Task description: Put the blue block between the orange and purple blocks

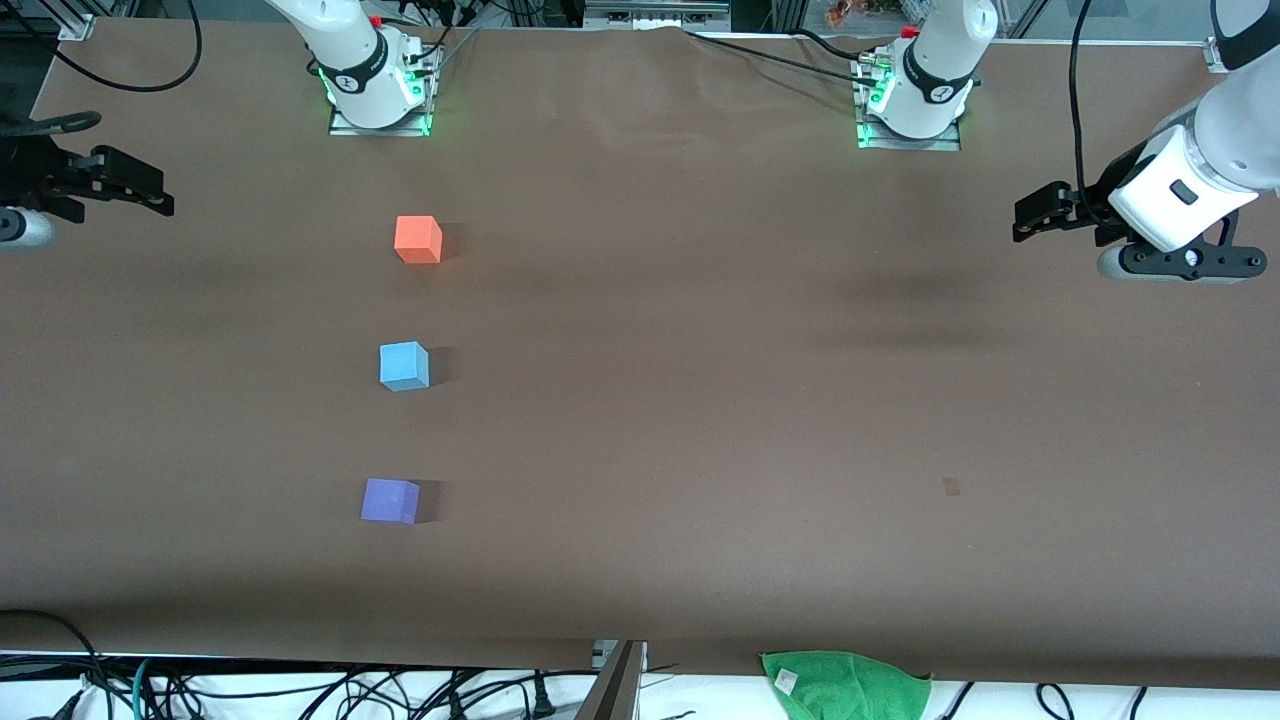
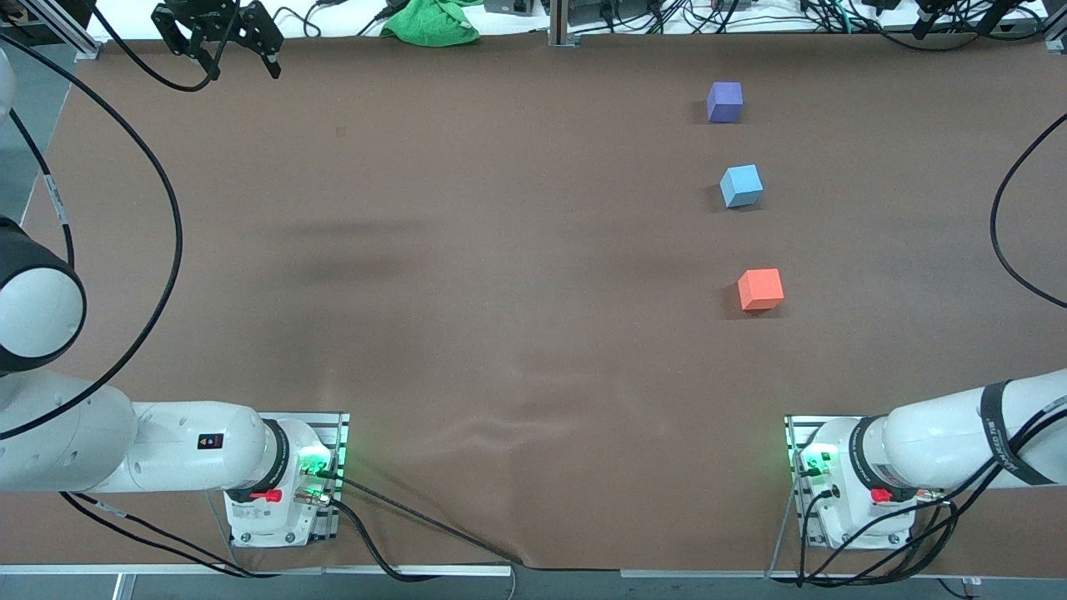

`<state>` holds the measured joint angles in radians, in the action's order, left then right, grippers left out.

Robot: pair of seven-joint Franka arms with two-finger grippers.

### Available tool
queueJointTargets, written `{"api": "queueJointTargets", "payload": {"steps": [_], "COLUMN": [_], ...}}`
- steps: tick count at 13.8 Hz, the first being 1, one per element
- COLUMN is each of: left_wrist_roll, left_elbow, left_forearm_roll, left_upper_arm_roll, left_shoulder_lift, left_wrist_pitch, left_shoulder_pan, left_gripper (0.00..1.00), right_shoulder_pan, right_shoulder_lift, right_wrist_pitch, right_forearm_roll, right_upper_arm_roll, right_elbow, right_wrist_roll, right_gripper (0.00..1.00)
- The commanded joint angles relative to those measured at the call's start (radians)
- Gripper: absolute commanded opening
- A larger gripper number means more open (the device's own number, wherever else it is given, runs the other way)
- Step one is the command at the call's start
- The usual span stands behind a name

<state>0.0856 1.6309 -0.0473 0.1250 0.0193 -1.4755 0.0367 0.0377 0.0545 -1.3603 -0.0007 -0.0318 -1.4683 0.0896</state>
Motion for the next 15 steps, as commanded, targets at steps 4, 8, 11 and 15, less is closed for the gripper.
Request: {"api": "queueJointTargets", "payload": {"steps": [4, 8, 11, 15], "left_wrist_roll": [-0.013, -0.013, -0.013, -0.013], "left_elbow": [-0.028, -0.028, -0.028, -0.028], "left_forearm_roll": [-0.012, -0.012, -0.012, -0.012], "left_upper_arm_roll": [-0.001, -0.001, -0.001, -0.001], "left_shoulder_lift": [0.010, 0.010, 0.011, 0.011], "left_wrist_pitch": [0.021, 0.021, 0.021, 0.021], "left_shoulder_pan": [-0.001, -0.001, -0.001, -0.001], "left_gripper": [1.00, 1.00, 1.00, 1.00], "right_shoulder_pan": [-0.025, -0.019, -0.021, -0.024], "right_shoulder_lift": [-0.030, -0.016, -0.007, -0.005], "right_wrist_pitch": [-0.014, -0.020, -0.023, -0.023], "right_forearm_roll": [-0.021, -0.022, -0.025, -0.024], "right_upper_arm_roll": [0.070, 0.067, 0.067, 0.066], "right_elbow": [-0.055, -0.046, -0.033, -0.032], "right_wrist_roll": [-0.014, -0.013, -0.010, -0.004], "right_gripper": [0.99, 0.99, 0.99, 0.99]}}
